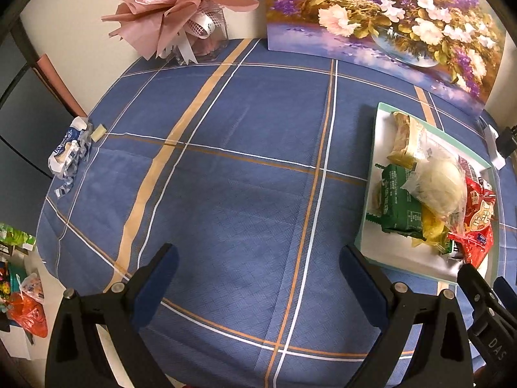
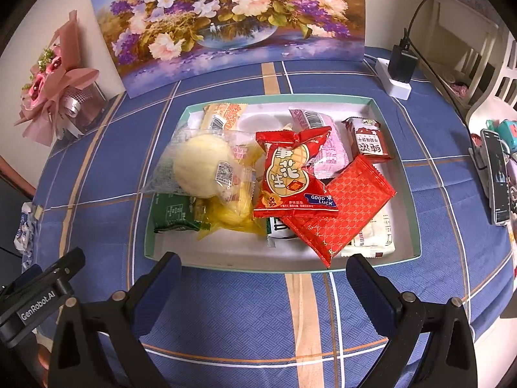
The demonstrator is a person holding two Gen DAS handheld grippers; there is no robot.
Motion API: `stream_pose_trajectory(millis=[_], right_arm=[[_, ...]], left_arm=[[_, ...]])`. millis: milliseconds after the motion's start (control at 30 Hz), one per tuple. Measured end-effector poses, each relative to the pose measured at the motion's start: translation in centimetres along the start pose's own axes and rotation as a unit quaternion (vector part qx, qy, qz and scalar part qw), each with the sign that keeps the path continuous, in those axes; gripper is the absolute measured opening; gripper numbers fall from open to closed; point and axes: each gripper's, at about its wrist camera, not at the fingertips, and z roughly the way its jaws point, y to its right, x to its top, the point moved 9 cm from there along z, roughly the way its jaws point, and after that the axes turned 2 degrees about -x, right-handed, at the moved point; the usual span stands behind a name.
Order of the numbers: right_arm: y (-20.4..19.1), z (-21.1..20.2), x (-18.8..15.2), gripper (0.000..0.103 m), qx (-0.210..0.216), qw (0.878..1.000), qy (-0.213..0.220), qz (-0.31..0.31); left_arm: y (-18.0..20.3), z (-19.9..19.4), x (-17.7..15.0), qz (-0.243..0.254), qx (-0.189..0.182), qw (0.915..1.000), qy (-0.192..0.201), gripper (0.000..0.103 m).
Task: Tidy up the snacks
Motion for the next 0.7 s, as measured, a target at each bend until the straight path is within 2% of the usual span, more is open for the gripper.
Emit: stream_pose_trajectory(millis=[700], right_arm=[[0.06, 0.21, -0.25, 0.103, -0.002, 1.0, -0.001, 0.0]], left_arm=[[-0.12, -0.08, -0.06, 0.0, 0.018, 0.9998, 0.0, 0.1]])
